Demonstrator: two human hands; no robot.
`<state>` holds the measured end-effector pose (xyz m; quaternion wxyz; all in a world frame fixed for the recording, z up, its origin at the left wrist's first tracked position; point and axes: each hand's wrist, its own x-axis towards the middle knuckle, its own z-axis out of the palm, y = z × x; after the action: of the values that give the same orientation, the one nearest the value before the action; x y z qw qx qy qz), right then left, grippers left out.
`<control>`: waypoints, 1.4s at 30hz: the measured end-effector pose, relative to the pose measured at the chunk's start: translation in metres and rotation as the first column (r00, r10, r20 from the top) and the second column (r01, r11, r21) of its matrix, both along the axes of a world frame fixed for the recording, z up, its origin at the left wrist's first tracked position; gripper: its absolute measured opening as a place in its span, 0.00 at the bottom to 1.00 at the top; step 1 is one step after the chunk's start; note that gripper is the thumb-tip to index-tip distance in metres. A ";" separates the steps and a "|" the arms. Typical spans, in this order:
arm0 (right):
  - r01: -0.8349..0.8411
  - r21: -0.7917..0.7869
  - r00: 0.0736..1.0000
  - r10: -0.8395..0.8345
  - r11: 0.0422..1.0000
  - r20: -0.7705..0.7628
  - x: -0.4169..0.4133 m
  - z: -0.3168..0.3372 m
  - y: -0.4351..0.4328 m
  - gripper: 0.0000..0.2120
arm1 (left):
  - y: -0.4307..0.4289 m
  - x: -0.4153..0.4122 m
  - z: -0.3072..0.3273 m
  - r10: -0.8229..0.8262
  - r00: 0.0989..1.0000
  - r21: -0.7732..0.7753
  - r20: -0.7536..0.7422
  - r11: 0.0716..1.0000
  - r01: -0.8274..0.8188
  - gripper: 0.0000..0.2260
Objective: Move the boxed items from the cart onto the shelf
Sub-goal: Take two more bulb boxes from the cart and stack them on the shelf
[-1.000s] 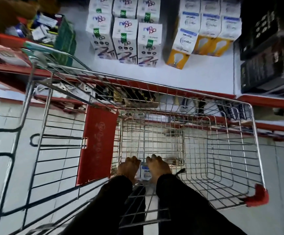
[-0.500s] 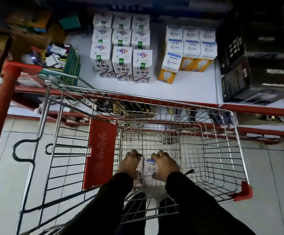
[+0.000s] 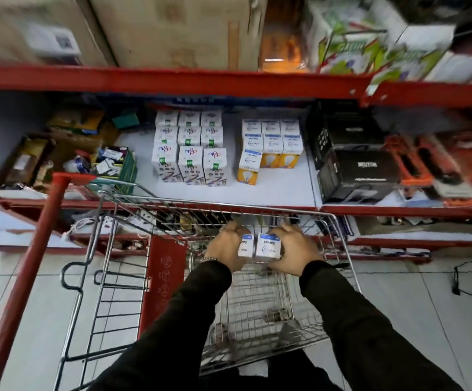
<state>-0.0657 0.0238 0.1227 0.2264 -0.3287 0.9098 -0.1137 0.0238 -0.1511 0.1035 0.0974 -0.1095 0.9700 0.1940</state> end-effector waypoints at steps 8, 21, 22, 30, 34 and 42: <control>-0.039 -0.186 0.977 -0.002 0.982 -0.214 -0.071 0.061 0.026 0.34 | 0.010 -0.066 0.065 -0.088 0.963 -0.126 -0.253 0.990 0.057 0.20; 0.002 -0.040 0.959 -0.014 0.999 -0.283 -0.190 0.066 -0.009 0.35 | 0.018 -0.192 0.076 -0.012 0.990 -0.399 -0.141 0.916 -0.046 0.24; 0.002 -0.026 0.963 -0.009 1.000 -0.270 -0.194 0.061 -0.013 0.35 | 0.018 -0.197 0.072 -0.003 0.992 -0.428 -0.123 0.902 -0.050 0.23; 0.018 -0.017 0.997 -0.019 1.000 -0.077 -0.221 0.026 -0.033 0.32 | 0.014 -0.225 0.037 0.033 0.998 -0.484 -0.046 0.874 -0.051 0.23; 0.029 -0.055 0.998 -0.032 0.998 -0.053 -0.225 0.014 -0.032 0.33 | 0.010 -0.227 0.028 0.012 0.998 -0.447 -0.067 0.894 -0.041 0.26; 0.451 -0.356 0.892 -0.398 0.818 0.216 -0.196 0.014 -0.028 0.30 | 0.033 -0.202 0.020 0.300 0.838 0.133 -0.455 0.954 -0.269 0.21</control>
<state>-0.2614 -0.0041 0.1364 0.1833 -0.1480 0.9009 -0.3646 -0.1779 -0.1184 0.1236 -0.1674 -0.1989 0.9306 0.2577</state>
